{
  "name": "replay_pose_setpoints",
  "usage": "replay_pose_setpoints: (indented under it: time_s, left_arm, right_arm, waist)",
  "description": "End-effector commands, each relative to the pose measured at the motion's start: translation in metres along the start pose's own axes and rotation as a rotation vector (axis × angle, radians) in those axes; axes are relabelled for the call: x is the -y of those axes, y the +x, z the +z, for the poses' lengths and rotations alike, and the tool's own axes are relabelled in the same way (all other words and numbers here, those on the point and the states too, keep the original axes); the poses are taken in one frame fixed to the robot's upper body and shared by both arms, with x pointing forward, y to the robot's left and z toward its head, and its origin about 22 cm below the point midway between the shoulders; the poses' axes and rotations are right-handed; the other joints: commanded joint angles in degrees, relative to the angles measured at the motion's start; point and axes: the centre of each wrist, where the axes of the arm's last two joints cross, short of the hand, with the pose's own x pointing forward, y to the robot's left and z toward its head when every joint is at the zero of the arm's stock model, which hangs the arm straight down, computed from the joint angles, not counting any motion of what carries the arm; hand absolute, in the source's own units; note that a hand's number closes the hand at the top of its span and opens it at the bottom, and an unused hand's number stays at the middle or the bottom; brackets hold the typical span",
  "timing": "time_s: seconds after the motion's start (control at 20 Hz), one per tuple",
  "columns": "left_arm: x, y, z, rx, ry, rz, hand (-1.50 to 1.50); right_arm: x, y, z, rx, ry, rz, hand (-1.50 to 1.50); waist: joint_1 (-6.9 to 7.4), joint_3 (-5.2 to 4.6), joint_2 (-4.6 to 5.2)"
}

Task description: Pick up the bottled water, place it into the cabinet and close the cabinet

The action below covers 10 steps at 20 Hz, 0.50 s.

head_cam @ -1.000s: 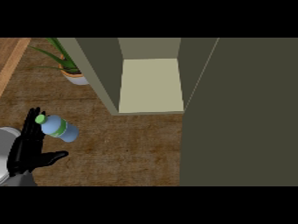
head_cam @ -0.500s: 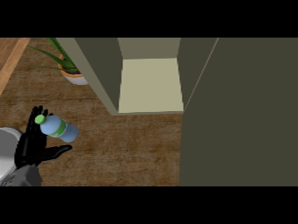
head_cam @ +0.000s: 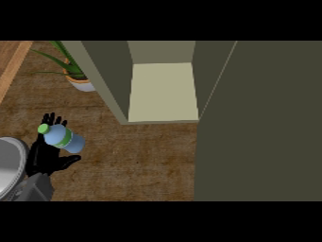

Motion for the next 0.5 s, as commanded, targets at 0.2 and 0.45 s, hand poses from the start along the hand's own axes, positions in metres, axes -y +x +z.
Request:
replay_pose_setpoints:
  time_s: [0.2, 0.45]
  left_arm:
    - [0.009, 0.000, -0.012, 0.045, -0.049, 0.096, 1.50]
    - [0.017, 0.004, -0.025, 0.071, -0.025, 0.115, 1.50]
  right_arm:
    - [-0.002, 0.025, -0.014, 0.048, -0.013, -0.003, -1.50]
    - [0.005, 0.025, -0.014, 0.058, 0.012, 0.005, -1.50]
  waist:
    - [0.92, 0.05, 0.01]
    - [0.69, 0.04, 0.11]
